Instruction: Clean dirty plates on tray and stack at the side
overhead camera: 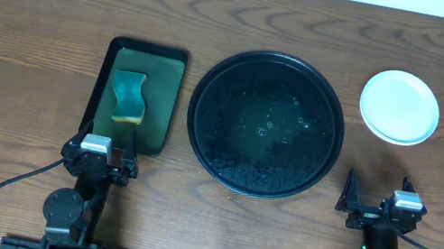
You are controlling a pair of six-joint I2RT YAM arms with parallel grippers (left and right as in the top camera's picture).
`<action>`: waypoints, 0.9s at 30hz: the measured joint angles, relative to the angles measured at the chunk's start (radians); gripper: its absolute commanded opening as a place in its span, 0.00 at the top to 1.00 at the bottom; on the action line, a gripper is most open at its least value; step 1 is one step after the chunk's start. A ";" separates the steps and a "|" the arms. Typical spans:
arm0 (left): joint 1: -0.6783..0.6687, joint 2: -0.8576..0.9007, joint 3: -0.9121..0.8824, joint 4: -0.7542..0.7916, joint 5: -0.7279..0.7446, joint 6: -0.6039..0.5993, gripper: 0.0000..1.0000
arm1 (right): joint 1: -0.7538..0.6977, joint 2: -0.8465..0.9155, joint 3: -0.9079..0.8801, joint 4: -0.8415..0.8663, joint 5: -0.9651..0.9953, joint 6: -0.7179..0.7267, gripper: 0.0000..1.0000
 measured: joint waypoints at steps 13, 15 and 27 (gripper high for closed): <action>0.000 0.000 0.005 -0.019 -0.084 -0.074 0.19 | 0.000 0.000 0.000 0.000 0.000 0.000 0.01; 0.000 0.000 0.005 -0.019 -0.087 -0.079 0.19 | 0.000 0.000 0.000 0.000 0.000 0.000 0.01; 0.000 0.000 0.005 -0.020 -0.087 -0.068 0.18 | 0.000 0.000 0.000 0.000 0.000 0.000 0.01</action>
